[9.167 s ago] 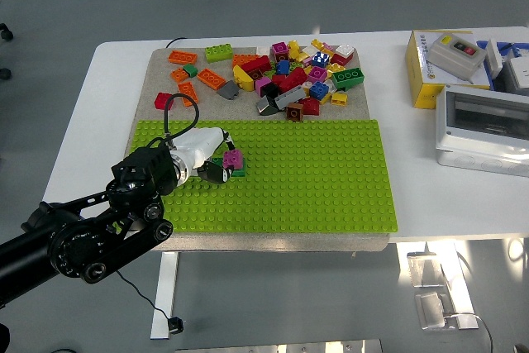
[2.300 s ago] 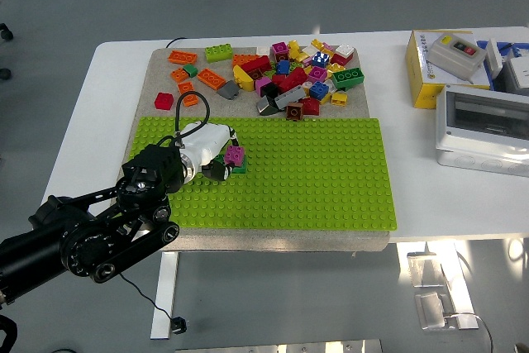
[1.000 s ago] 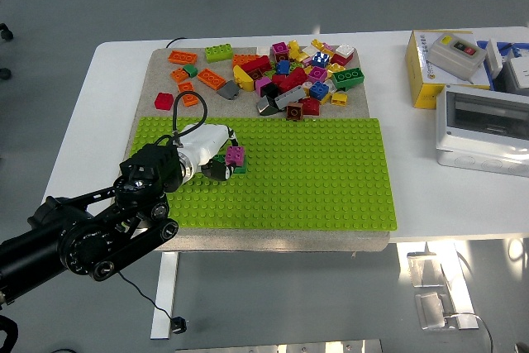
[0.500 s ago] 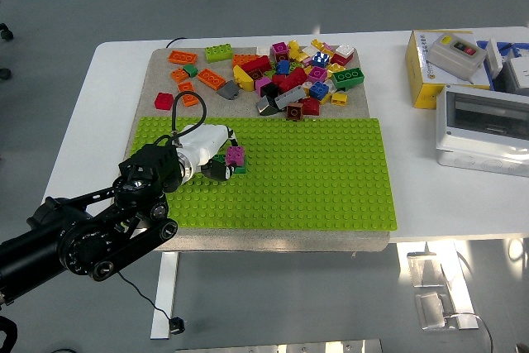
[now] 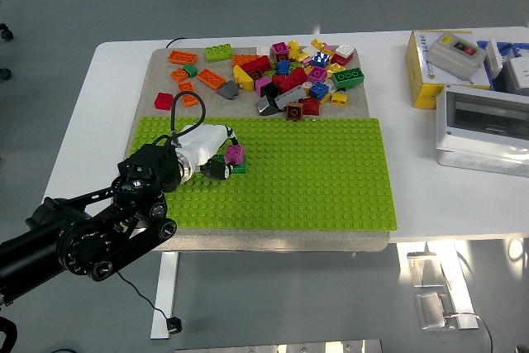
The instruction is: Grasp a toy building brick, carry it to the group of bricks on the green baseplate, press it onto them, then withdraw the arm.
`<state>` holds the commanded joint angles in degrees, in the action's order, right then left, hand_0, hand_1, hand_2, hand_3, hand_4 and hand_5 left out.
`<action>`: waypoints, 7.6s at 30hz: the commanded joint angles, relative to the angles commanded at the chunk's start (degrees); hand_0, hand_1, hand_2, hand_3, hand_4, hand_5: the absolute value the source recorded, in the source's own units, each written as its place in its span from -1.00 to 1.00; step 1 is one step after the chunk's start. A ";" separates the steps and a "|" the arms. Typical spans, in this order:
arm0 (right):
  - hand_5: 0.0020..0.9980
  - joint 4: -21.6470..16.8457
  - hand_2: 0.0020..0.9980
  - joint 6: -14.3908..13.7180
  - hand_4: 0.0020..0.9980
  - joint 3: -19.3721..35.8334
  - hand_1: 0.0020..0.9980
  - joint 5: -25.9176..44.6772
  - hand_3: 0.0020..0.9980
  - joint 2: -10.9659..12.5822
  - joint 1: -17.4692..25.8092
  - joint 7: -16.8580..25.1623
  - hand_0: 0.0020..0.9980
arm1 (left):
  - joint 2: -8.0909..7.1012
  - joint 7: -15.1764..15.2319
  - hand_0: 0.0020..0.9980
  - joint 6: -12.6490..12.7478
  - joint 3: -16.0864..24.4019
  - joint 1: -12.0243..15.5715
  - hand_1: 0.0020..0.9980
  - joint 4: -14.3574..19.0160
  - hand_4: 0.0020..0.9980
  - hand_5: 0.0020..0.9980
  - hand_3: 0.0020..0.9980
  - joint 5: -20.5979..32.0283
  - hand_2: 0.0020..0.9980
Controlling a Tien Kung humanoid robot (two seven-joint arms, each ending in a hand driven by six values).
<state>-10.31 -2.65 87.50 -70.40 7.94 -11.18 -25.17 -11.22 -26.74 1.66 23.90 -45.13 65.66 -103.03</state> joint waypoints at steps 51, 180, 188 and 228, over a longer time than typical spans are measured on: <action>1.00 0.00 0.13 0.00 -0.05 1.83 0.13 -1.17 0.52 0.07 -0.16 -0.24 0.31 | -1.50 -0.54 0.92 -1.34 2.61 0.45 0.83 2.90 0.08 -0.43 0.53 -0.39 0.81; 1.00 0.00 0.14 0.39 -0.04 4.20 0.12 -2.46 0.52 -0.49 0.55 -0.14 0.33 | -3.98 1.06 0.89 0.15 0.14 3.04 0.81 6.85 0.13 -0.26 0.27 1.99 0.77; 1.00 0.00 0.14 0.39 -0.04 4.07 0.13 -2.30 0.52 -0.41 0.43 -0.03 0.32 | -3.98 1.03 0.89 0.42 1.64 3.35 0.81 7.11 0.12 -0.26 0.27 1.06 0.77; 1.00 0.00 0.18 -0.59 -0.06 2.30 0.13 2.02 0.53 -0.96 2.07 1.06 0.32 | -6.46 16.56 0.86 7.03 17.83 9.40 0.68 14.81 0.00 -0.31 0.22 3.96 0.59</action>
<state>-10.31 -3.24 89.79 -68.38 6.98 -9.11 -24.11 -17.68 -10.18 8.68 41.72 -35.73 80.47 -99.07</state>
